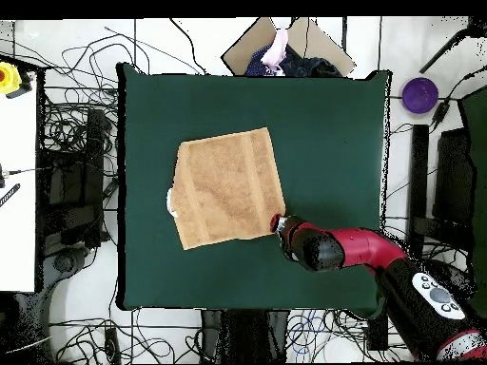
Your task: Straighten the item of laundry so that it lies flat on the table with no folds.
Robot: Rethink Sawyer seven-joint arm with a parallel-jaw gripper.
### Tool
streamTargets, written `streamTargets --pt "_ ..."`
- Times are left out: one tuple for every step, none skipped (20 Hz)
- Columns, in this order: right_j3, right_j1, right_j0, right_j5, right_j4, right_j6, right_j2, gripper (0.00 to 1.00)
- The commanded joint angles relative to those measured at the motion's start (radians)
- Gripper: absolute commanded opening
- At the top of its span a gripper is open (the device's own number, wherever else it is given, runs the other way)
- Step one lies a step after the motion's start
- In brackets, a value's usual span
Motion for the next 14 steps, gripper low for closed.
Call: streamTargets --pt "-0.041 -0.058 -0.07 -0.048 -0.012 0.051 -0.112 0.0" --pt "-0.039 -0.051 -0.082 -0.049 -0.009 0.043 -0.106 0.0" --pt "-0.035 -0.045 -0.097 -0.052 -0.008 0.035 -0.101 0.0" --pt "-0.033 -0.036 -0.114 -0.052 -0.009 0.018 -0.089 0.0" --pt "-0.03 -0.031 -0.126 -0.052 -0.009 0.008 -0.084 0.0" --pt "-0.027 -0.026 -0.136 -0.053 -0.009 0.0 -0.079 0.0" --pt "-0.025 -0.021 -0.146 -0.051 -0.008 -0.007 -0.073 0.0" --pt "-0.022 -0.015 -0.157 -0.05 -0.008 -0.015 -0.065 0.0" --pt "-0.021 -0.009 -0.167 -0.05 -0.008 -0.019 -0.056 0.0" --pt "-0.02 -0.003 -0.177 -0.049 -0.007 -0.024 -0.048 0.0" --pt "-0.018 0.002 -0.187 -0.047 -0.008 -0.031 -0.038 0.0" --pt "-0.016 0.008 -0.197 -0.045 -0.008 -0.036 -0.029 0.0" --pt "-0.012 0.008 -0.203 -0.04 -0.006 -0.038 -0.023 0.0" --pt "-0.011 0.007 -0.207 -0.035 -0.007 -0.04 -0.019 0.0"
